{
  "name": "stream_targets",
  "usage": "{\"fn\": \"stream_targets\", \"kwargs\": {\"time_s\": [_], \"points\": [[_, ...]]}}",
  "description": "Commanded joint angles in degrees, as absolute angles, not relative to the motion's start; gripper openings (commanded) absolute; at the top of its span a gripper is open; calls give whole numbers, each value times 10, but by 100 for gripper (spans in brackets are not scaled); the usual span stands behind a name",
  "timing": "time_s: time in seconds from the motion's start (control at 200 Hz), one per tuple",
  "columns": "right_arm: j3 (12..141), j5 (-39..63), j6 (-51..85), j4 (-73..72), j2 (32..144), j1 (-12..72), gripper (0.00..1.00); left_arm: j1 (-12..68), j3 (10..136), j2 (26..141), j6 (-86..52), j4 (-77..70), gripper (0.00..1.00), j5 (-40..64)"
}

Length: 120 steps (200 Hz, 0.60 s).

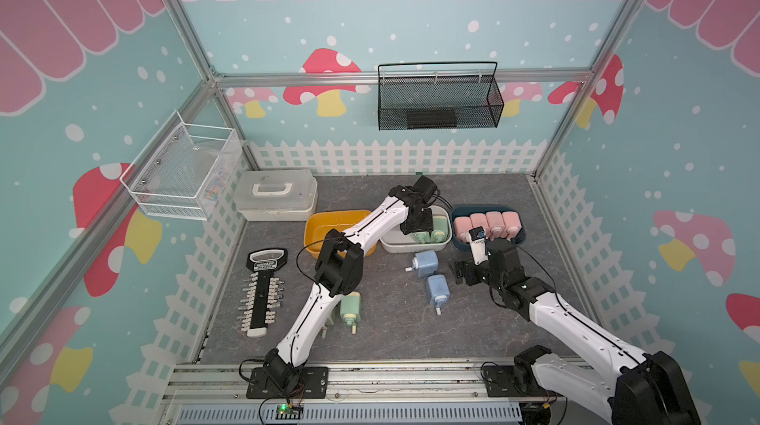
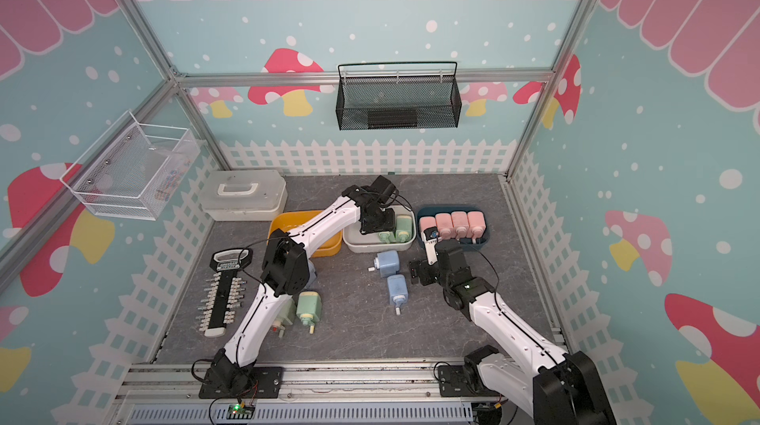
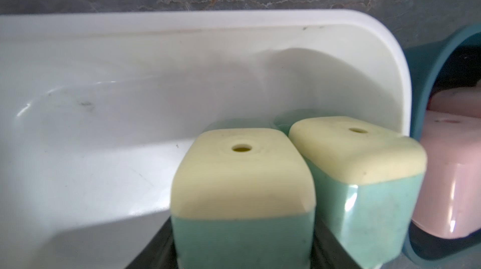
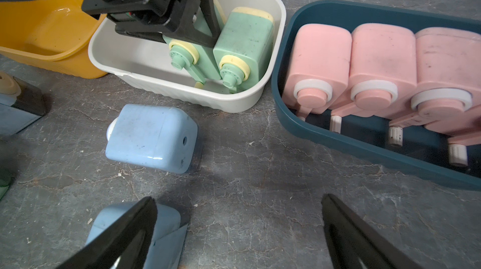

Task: Place the pencil sharpeners by color into the storage box
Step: Place the pencil sharpener in the storage box.

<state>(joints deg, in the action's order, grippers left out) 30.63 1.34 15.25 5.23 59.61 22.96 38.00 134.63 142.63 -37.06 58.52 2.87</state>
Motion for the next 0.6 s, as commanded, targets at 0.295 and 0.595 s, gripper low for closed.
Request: {"fn": "stream_targets", "kwargs": {"time_s": [0.295,0.595], "points": [[332,12,147,74,607,230,99,376,1354,1427,-349,578,22,49],[327,-6,138,86,578,229,99,374,1353,1425,-345,579,44,52]]}}
